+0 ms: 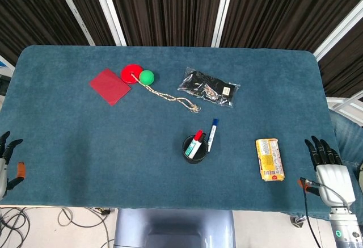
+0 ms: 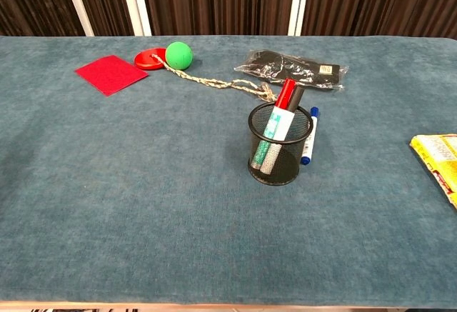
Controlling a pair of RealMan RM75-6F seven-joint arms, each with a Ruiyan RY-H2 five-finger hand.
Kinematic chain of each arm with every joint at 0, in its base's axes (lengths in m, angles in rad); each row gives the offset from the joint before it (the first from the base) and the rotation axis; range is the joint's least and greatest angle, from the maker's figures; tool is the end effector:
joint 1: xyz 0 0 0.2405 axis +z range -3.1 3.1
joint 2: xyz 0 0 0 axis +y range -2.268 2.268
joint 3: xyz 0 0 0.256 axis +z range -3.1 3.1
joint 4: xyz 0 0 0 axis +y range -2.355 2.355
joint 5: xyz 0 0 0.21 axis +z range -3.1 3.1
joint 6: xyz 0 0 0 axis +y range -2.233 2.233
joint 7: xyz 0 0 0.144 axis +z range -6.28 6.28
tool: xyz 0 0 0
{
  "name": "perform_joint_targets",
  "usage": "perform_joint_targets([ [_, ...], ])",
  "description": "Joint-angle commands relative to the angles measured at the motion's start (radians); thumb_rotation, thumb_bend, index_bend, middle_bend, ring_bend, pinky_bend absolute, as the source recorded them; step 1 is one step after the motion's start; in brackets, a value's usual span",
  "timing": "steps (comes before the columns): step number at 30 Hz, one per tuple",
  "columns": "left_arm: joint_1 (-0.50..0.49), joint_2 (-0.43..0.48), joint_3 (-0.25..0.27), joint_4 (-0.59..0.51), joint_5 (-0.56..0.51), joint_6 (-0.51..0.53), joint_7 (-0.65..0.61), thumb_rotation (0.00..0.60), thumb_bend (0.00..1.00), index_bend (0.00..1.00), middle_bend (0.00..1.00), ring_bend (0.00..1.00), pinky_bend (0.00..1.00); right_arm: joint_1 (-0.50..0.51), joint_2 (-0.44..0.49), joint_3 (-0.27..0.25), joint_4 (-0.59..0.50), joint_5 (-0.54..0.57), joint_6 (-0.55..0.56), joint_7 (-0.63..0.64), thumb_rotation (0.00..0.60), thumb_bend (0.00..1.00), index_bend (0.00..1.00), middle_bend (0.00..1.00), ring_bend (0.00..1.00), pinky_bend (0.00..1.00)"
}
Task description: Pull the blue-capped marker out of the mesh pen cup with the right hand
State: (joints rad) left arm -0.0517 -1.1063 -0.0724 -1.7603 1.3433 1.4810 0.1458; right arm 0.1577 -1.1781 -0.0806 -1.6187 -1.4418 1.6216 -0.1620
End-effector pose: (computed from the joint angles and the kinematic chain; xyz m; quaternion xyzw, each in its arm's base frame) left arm -0.3073 0.1717 0.1590 -0.5457 -0.4282 -0.3494 0.6299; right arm -0.3028 -0.1755 0.1440 0.6094 -0.3463 0.3666 0.6118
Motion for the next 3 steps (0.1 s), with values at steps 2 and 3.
perform_joint_targets([
  [2, 0.0, -0.005, 0.002, 0.01, 0.008, 0.005, 0.011, 0.6, 0.54, 0.18, 0.0, 0.0, 0.01, -0.017, -0.022, 0.007, 0.029, -0.01, 0.001, -0.024, 0.6, 0.17, 0.0, 0.0, 0.0, 0.17],
  [3, 0.0, -0.006, 0.003, 0.01, 0.009, 0.005, 0.011, 0.6, 0.54, 0.18, 0.0, 0.0, 0.01, -0.019, -0.024, 0.011, 0.03, -0.011, 0.002, -0.029, 0.6, 0.17, 0.0, 0.0, 0.0, 0.17],
])
